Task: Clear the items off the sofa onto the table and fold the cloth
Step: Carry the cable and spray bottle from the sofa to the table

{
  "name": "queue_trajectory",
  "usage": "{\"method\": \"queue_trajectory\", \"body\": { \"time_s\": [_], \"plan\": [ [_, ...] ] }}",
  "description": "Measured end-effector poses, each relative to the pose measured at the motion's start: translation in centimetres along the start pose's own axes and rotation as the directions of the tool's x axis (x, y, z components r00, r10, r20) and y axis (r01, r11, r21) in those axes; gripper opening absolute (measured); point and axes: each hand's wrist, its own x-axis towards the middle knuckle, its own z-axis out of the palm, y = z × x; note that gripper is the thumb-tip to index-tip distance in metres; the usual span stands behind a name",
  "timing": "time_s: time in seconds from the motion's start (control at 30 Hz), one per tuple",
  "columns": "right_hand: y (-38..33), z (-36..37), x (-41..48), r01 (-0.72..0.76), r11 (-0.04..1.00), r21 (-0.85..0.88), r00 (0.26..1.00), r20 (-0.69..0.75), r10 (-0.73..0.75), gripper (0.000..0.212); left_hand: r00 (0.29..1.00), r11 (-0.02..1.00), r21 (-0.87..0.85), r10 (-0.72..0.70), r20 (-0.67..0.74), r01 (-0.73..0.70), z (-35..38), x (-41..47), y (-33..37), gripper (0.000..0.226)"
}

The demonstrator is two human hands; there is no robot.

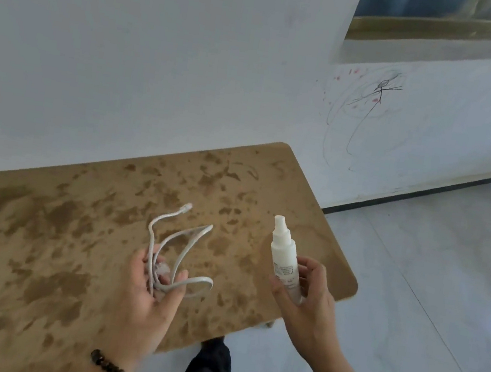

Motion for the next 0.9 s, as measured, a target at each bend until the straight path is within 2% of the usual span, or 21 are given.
{"method": "queue_trajectory", "body": {
  "time_s": [0.2, 0.37, 0.5, 0.57, 0.63, 0.7, 0.8, 0.9],
  "plan": [
    [-1.2, -1.0, 12.7, -0.019, 0.998, -0.054, 1.000, -0.010, 0.019, 0.044, 0.994, 0.999, 0.045, -0.025, 0.110, 0.020, 7.1, 13.6, 1.0, 0.043],
    [0.2, -2.4, 22.8, -0.055, 0.996, -0.074, 0.998, -0.010, 0.054, 0.043, 0.993, 0.975, 0.214, 0.030, 0.112, -0.054, 14.5, 23.0, 0.8, 0.054],
    [3.5, -2.5, 32.1, -0.017, 0.982, -0.186, 1.000, 0.004, 0.018, 0.048, 0.989, 0.932, 0.359, -0.006, 0.147, -0.047, 21.0, 29.5, -1.7, 0.043],
    [5.4, -2.2, 36.8, -0.006, 0.977, -0.214, 1.000, 0.022, 0.011, 0.045, 0.987, 0.870, 0.484, 0.011, 0.163, -0.090, 23.9, 32.4, -3.3, 0.039],
    [7.0, -1.5, 41.4, -0.018, 0.984, -0.176, 0.996, 0.080, 0.033, 0.041, 0.974, 0.763, 0.621, 0.052, 0.221, -0.181, 26.4, 35.1, -5.0, 0.035],
    [8.3, -0.4, 45.8, -0.042, 0.987, -0.153, 0.990, 0.127, 0.061, 0.040, 0.955, 0.639, 0.727, 0.042, 0.295, -0.252, 28.4, 37.8, -6.7, 0.042],
    [9.7, 1.7, 51.0, -0.045, 0.989, -0.140, 0.986, 0.154, 0.067, 0.039, 0.926, 0.501, 0.787, 0.086, 0.368, -0.360, 30.7, 41.8, -8.8, 0.052],
    [10.8, 4.0, 54.5, -0.024, 0.992, -0.124, 0.986, 0.162, 0.044, 0.038, 0.898, 0.391, 0.829, -0.014, 0.440, -0.400, 32.7, 45.3, -10.9, 0.047]
  ]
}}
